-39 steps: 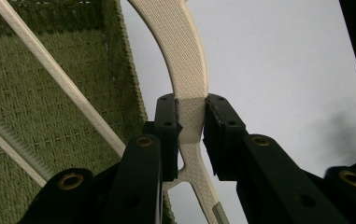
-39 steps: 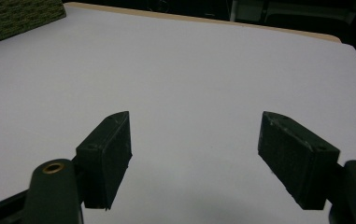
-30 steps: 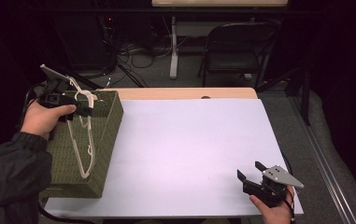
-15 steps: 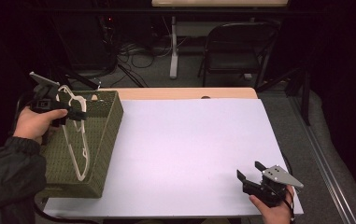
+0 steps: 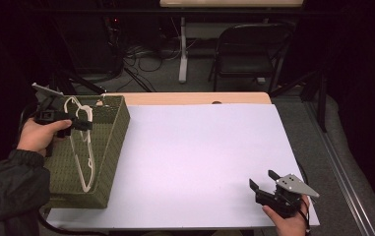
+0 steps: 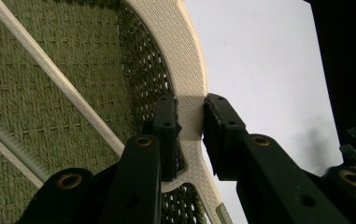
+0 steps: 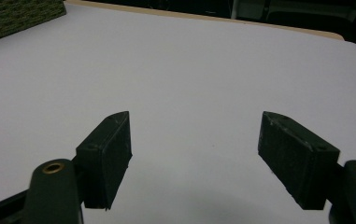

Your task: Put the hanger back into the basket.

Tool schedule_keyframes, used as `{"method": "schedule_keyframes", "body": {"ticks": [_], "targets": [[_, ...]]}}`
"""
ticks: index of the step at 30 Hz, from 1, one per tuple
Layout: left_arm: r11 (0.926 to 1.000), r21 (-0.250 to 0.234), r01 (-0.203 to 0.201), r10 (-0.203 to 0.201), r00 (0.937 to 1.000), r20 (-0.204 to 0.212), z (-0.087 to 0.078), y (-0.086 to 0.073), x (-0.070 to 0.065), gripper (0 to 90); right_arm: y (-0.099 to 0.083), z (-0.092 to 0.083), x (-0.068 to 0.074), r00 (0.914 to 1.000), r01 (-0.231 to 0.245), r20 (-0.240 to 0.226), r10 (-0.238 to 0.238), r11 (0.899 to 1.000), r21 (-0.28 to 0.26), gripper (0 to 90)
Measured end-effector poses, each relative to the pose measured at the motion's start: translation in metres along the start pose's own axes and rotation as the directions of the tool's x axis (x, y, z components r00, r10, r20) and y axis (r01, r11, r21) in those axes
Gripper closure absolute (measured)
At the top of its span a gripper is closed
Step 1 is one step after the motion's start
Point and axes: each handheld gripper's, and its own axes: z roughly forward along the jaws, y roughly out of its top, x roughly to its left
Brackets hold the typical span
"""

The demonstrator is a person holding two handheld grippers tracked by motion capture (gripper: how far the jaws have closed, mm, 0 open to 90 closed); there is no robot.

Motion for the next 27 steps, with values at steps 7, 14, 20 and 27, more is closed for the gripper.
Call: {"method": "schedule_keyframes", "body": {"ticks": [7,14,20,27], "targets": [[1.0000,-0.001,0.001,-0.001,0.9999,0.016,0.005,0.001,0.010,75.2,0.000,0.000,0.001,1.0000,0.002,-0.002,-0.002,1.000,0.004,25.6],[0.9998,0.018,0.006,-0.006,0.9999,0.014,0.013,-0.002,0.017,75.1,0.000,0.001,0.001,1.0000,0.008,-0.004,-0.008,1.000,0.006,25.6],[0.9997,0.012,0.020,-0.020,0.9997,0.016,0.023,-0.010,0.029,75.0,0.000,0.001,0.000,1.0000,-0.001,-0.008,0.001,1.000,0.009,25.6],[0.9986,-0.004,0.053,-0.053,0.9985,0.012,0.033,-0.018,0.049,74.5,0.000,0.001,0.001,1.0000,0.000,-0.007,0.000,1.000,0.007,25.6]]}}
